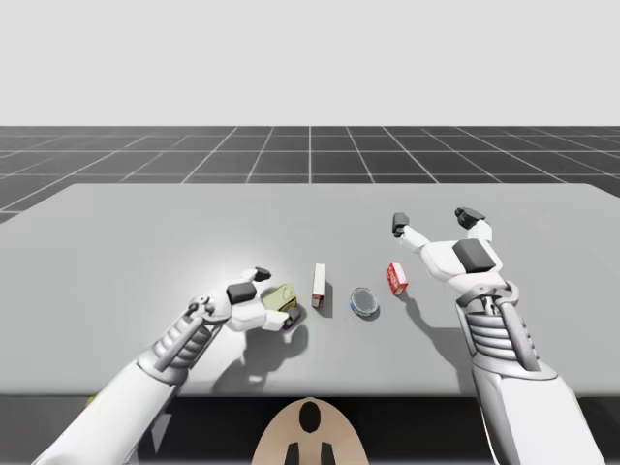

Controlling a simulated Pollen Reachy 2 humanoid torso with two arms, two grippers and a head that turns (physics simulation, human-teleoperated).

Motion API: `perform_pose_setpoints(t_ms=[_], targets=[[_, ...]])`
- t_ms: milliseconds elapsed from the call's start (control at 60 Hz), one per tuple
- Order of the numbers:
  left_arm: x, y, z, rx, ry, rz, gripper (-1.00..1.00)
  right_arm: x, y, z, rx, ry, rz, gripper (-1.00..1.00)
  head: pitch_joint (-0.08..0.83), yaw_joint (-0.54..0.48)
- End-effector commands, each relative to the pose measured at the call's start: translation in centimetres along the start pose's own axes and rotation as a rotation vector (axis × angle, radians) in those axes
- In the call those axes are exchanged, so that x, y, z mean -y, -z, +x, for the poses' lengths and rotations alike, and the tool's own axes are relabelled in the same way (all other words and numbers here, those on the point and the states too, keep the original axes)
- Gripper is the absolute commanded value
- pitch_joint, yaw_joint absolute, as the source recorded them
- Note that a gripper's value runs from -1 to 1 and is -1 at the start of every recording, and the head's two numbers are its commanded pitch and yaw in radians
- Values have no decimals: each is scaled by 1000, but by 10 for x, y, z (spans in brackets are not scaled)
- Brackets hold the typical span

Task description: Grasp the can of spam and hold it up.

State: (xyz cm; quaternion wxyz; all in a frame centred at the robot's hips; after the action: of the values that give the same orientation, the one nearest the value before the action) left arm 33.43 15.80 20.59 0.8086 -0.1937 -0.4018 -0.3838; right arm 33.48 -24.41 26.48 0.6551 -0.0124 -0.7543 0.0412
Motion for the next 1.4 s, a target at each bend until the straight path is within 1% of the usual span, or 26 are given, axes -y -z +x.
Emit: perform_pose_setpoints(t_ms=[17,117,200,217,283,317,333,367,383,400,417,433,450,550,667,717,733,767,783,983,1033,1167,1233,1400], targets=[[-3,21,0,-45,-5,8,-1000,0,-1,1,3,1,1,-1000,694,116],[-3,30,-4,-87,-4,12,-1000,1,-1,2,5,2,0,-1000,692,115],[-2,34,-6,-120,7,14,-1000,1,0,2,7,4,0,-1000,689,115],[-1,35,-8,-137,14,17,-1000,1,-1,2,8,4,0,-1000,687,115],[0,37,-10,-159,17,10,-1000,2,-1,3,10,6,-2,-1000,683,114],[0,37,-11,-167,18,11,-974,2,-1,3,10,7,-2,-1000,682,114],[1,38,-12,-173,23,5,-879,2,-1,3,11,7,-2,-1000,680,115],[2,38,-13,-179,26,-1,-765,2,-1,3,11,6,-2,-1000,679,115],[2,38,-14,-183,29,-2,-553,2,-1,3,11,6,-2,-1000,678,115],[3,39,-15,-190,33,0,420,2,-1,4,12,8,-2,-1000,677,116],[4,39,-15,-192,35,-2,761,2,-1,4,12,8,-2,-1000,676,116],[4,38,-16,-192,40,-1,904,2,-1,4,12,8,-2,-1000,676,116],[5,38,-16,-196,44,-6,975,2,-1,4,13,9,-3,-1000,674,116],[7,37,-17,-201,56,-12,1000,3,-1,4,14,10,-5,-1000,665,120],[10,35,-18,-198,69,-9,1000,3,-1,4,14,10,-6,-1000,628,124],[10,34,-19,-200,74,-9,1000,3,-2,4,15,10,-6,-1000,597,125],[10,34,-19,-200,74,-8,1000,3,-2,5,15,10,-6,-1000,572,126],[9,34,-19,-200,74,-7,1000,3,-2,5,15,12,-6,-1000,553,127],[9,34,-20,-200,74,-8,1000,3,-1,4,15,12,-6,-1000,526,126],[8,30,-22,-202,78,-9,1000,4,-1,4,12,13,-9,-1000,365,127],[8,29,-22,-202,81,-9,1000,4,-1,4,12,14,-9,-1000,336,132],[9,26,-20,-199,89,-9,1000,5,-1,4,13,15,-12,-1000,296,147],[9,21,-14,-178,93,0,1000,6,-1,4,13,18,-14,-1000,290,149],[1,-11,18,-71,99,41,1000,7,0,4,11,25,-13,-1000,282,148]])
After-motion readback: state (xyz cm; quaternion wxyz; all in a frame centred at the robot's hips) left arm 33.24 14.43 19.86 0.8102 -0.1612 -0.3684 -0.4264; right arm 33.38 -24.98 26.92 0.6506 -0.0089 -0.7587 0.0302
